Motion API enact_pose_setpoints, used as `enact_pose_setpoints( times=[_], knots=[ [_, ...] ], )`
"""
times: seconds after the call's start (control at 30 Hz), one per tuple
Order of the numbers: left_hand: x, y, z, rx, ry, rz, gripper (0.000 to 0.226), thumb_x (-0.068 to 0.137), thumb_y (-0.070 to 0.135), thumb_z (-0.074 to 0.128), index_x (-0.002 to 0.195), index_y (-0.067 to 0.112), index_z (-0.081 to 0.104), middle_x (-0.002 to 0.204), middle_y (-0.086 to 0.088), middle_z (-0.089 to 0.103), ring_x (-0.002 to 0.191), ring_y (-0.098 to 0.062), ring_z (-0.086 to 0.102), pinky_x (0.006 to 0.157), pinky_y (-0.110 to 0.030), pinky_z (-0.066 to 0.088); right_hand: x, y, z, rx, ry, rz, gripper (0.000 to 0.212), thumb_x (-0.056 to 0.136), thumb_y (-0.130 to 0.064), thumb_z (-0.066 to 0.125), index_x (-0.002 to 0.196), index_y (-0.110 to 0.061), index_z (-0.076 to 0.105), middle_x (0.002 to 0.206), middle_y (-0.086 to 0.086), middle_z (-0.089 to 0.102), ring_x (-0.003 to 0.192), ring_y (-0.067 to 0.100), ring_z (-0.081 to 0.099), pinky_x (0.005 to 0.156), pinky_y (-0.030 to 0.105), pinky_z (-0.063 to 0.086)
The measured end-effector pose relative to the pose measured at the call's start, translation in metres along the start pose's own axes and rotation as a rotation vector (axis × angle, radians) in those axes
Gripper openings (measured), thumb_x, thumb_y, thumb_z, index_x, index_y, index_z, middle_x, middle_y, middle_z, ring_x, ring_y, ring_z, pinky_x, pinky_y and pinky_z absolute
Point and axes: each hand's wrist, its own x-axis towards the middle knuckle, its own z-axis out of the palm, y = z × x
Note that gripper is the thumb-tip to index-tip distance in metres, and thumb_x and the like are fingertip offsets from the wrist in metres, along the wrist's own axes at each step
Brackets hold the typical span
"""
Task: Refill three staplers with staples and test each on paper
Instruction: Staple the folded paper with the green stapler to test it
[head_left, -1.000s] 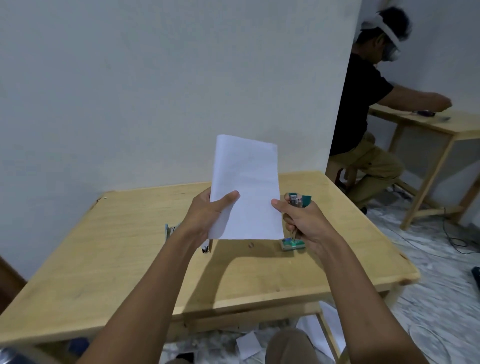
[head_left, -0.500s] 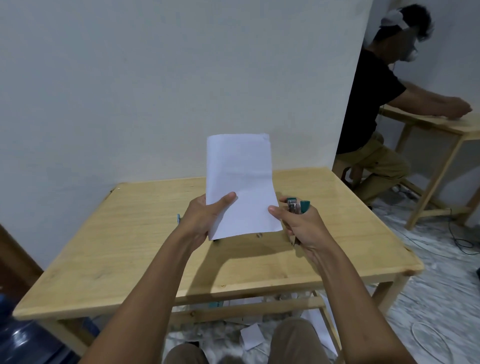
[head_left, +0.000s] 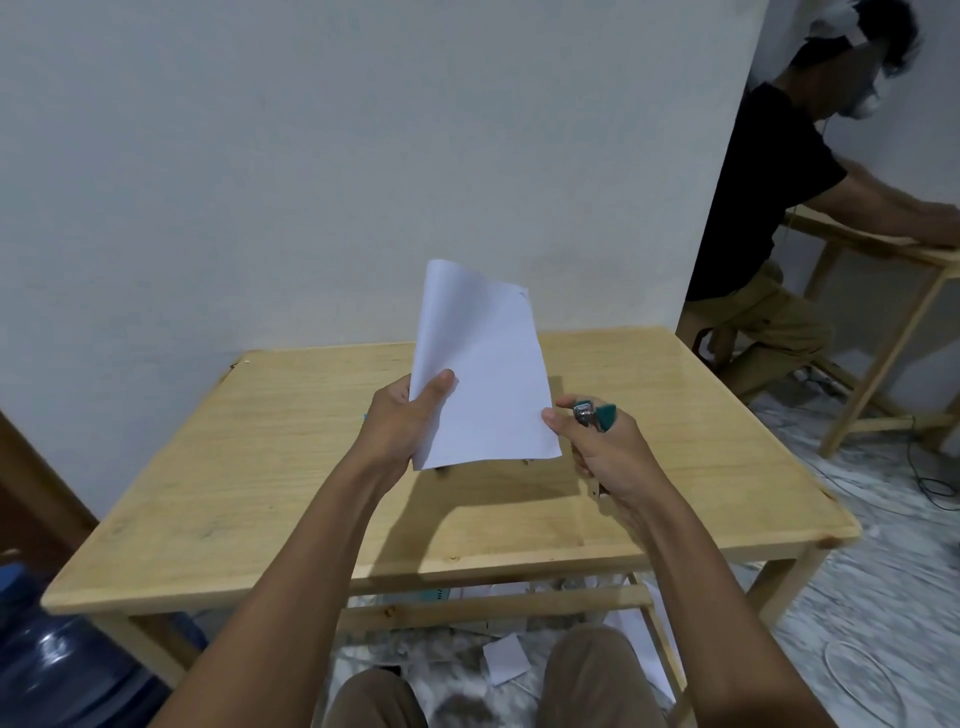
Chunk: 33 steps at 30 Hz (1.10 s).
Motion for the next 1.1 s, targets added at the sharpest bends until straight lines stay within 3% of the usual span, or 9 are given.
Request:
enact_pose_setpoints(
  times=[0.13, 0.33, 0.47, 0.53, 0.67, 0.8, 0.97, 1.1],
  knots=[
    [0.005, 0.001, -0.009, 0.051, 0.032, 0.030, 0.020, 0.089, 0.044, 0.069, 0.094, 0.026, 0.075, 0.100, -0.005, 0.077, 0.094, -0.029, 0.073, 0.087, -0.049, 0.056, -0.004, 0.006, -0.007, 0.134, -0.213, 0.145, 0.027, 0.082, -0.038, 0.057, 0.081, -0.012, 0.051, 0.075, 0.000, 0.053, 0.044, 0.011, 0.031, 0.042, 0.024, 0.026],
    [0.005, 0.000, -0.010, 0.091, 0.039, 0.078, 0.021, 0.085, 0.051, 0.069, 0.087, 0.030, 0.075, 0.087, 0.003, 0.076, 0.075, -0.016, 0.071, 0.069, -0.036, 0.056, -0.015, 0.012, -0.006, 0.298, -0.466, 0.207, 0.041, 0.080, -0.043, 0.055, 0.094, -0.005, 0.053, 0.079, 0.004, 0.057, 0.051, 0.014, 0.038, 0.048, 0.027, 0.035],
    [0.003, -0.001, -0.010, 0.091, 0.028, 0.073, 0.023, 0.084, 0.051, 0.070, 0.089, 0.030, 0.076, 0.096, -0.005, 0.077, 0.081, -0.020, 0.072, 0.077, -0.041, 0.057, -0.017, 0.011, 0.004, 0.155, -0.315, 0.127, 0.058, 0.077, -0.056, 0.072, 0.100, -0.007, 0.054, 0.060, -0.004, 0.049, 0.046, 0.010, 0.032, 0.044, 0.023, 0.031],
    [0.002, -0.001, -0.011, 0.092, 0.021, 0.069, 0.023, 0.084, 0.051, 0.070, 0.088, 0.030, 0.076, 0.092, -0.003, 0.077, 0.080, -0.020, 0.072, 0.076, -0.041, 0.057, -0.016, 0.012, 0.007, 0.055, -0.233, 0.104, 0.052, 0.079, -0.053, 0.075, 0.099, -0.009, 0.055, 0.055, -0.006, 0.037, 0.045, 0.009, 0.028, 0.042, 0.021, 0.028],
    [0.001, 0.000, -0.013, 0.085, 0.023, 0.055, 0.021, 0.086, 0.048, 0.071, 0.086, 0.028, 0.076, 0.086, 0.002, 0.076, 0.077, -0.019, 0.073, 0.075, -0.041, 0.057, -0.017, 0.014, 0.009, 0.050, -0.191, 0.113, 0.037, 0.080, -0.041, 0.078, 0.077, -0.019, 0.049, 0.051, -0.006, 0.028, 0.043, 0.010, 0.023, 0.039, 0.021, 0.024],
    [-0.001, 0.003, -0.016, -0.073, -0.096, -0.079, 0.039, 0.089, 0.044, 0.071, 0.114, 0.015, 0.070, 0.111, -0.006, 0.076, 0.100, -0.029, 0.073, 0.088, -0.047, 0.057, -0.016, 0.014, 0.015, 0.032, -0.072, 0.134, 0.041, 0.081, -0.039, 0.079, 0.053, -0.029, 0.050, 0.052, -0.005, 0.026, 0.044, 0.011, 0.022, 0.039, 0.022, 0.024],
    [-0.019, -0.006, -0.006, -0.523, -0.147, -0.245, 0.037, 0.085, 0.026, 0.073, 0.116, 0.006, 0.067, 0.111, -0.011, 0.074, 0.091, -0.026, 0.073, 0.076, -0.034, 0.061, -0.015, 0.014, 0.025, 0.092, 0.043, 0.126, 0.035, 0.084, -0.034, 0.078, 0.069, -0.020, 0.050, 0.050, -0.008, 0.027, 0.041, 0.009, 0.023, 0.037, 0.020, 0.024],
    [-0.033, -0.023, 0.015, -0.662, -0.092, -0.233, 0.044, 0.078, 0.021, 0.076, 0.118, 0.009, 0.064, 0.114, -0.013, 0.073, 0.099, -0.024, 0.073, 0.092, -0.037, 0.057, -0.016, 0.014, 0.034, 0.097, 0.068, 0.133, 0.027, 0.084, -0.034, 0.077, 0.076, -0.016, 0.058, 0.044, -0.012, 0.037, 0.040, 0.007, 0.027, 0.038, 0.021, 0.026]
  ],
)
